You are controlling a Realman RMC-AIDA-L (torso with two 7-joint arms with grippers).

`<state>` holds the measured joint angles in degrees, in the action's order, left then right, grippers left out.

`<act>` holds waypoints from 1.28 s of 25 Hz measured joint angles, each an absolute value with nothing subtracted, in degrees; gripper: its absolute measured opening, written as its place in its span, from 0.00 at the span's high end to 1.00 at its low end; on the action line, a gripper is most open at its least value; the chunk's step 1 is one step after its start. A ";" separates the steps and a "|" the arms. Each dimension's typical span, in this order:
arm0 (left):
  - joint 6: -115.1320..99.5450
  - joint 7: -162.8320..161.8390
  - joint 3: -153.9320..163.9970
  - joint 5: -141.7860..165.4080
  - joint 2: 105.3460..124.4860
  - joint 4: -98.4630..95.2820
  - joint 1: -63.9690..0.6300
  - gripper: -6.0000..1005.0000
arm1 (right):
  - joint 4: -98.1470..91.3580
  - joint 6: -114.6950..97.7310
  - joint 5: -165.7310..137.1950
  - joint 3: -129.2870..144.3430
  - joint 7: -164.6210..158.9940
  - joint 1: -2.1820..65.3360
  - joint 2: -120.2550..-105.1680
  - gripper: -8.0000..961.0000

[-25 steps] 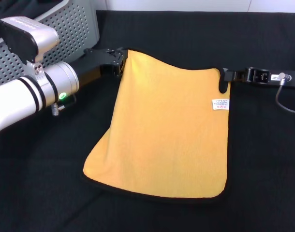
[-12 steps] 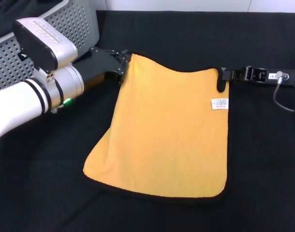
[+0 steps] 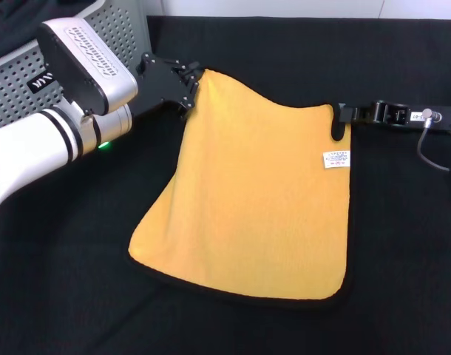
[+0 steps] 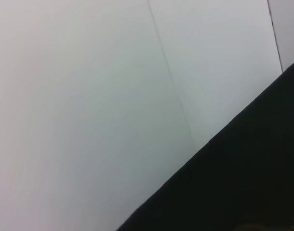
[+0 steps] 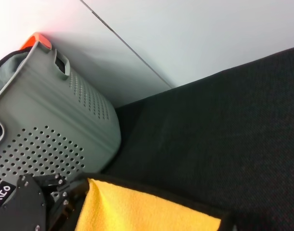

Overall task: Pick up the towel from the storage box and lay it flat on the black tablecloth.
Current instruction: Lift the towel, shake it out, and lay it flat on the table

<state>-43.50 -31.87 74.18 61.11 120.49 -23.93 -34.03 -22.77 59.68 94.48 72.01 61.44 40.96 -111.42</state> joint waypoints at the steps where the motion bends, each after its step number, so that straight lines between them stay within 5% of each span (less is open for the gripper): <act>1: -43.50 -30.37 74.24 61.13 120.51 -24.05 -34.00 0.96 | -22.76 59.68 94.48 71.98 61.39 40.96 -111.40 0.91; 32: -35.36 6.89 90.93 40.45 120.76 -22.11 -33.78 0.96 | -22.30 54.51 92.98 71.98 56.48 41.31 -111.13 0.91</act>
<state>-35.36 6.89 90.93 40.45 120.76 -22.11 -33.78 -22.30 54.51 92.98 71.98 56.48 41.31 -111.13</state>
